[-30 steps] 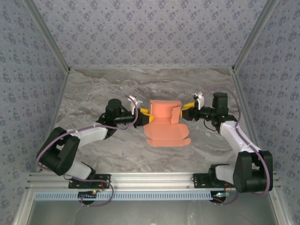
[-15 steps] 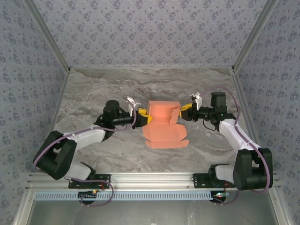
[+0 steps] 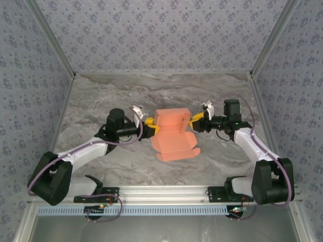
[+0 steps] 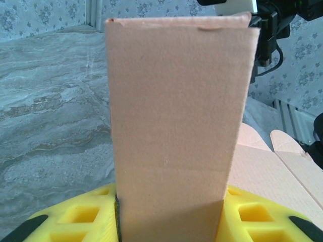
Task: Fold the paper box
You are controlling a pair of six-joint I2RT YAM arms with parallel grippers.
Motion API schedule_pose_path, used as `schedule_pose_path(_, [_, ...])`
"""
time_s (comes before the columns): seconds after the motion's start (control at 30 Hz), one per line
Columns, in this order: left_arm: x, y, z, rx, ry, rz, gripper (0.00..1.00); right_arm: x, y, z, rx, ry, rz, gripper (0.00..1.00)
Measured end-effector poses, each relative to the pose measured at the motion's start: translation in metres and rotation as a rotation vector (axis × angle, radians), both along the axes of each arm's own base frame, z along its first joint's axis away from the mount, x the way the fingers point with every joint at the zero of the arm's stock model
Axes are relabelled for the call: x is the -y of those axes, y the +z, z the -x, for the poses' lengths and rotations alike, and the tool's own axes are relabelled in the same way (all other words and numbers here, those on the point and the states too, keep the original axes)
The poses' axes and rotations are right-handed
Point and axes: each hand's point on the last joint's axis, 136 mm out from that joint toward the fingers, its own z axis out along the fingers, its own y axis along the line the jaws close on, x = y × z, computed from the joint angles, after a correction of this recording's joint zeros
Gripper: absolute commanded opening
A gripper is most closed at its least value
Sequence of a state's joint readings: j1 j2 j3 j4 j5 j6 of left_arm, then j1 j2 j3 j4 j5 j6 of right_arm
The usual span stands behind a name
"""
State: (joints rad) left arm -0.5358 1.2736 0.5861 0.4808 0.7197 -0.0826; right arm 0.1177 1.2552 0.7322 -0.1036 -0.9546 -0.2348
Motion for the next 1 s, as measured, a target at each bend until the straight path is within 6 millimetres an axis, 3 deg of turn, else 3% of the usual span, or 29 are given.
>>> schedule_pose_path(0.23, [-0.002, -0.003, -0.001, -0.007, 0.008, -0.008, 0.36, -0.018, -0.006, 0.009, -0.029, 0.086, 0.005, 0.51])
schedule_pose_path(0.4, [-0.002, -0.003, -0.001, -0.008, 0.008, -0.008, 0.36, -0.029, -0.009, 0.01, -0.035, 0.105, 0.013, 0.42])
schedule_pose_path(0.63, [-0.002, -0.007, -0.009, -0.022, 0.039, -0.009, 0.36, -0.035, -0.01, -0.014, -0.008, -0.011, 0.025, 0.35])
schedule_pose_path(0.87, [-0.001, -0.016, -0.022, -0.041, 0.089, -0.008, 0.36, -0.04, -0.014, -0.036, 0.014, -0.159, 0.04, 0.4])
schedule_pose_path(1.0, [0.002, -0.016, -0.026, -0.048, 0.106, 0.006, 0.36, -0.041, -0.017, -0.047, 0.017, -0.222, 0.035, 0.38])
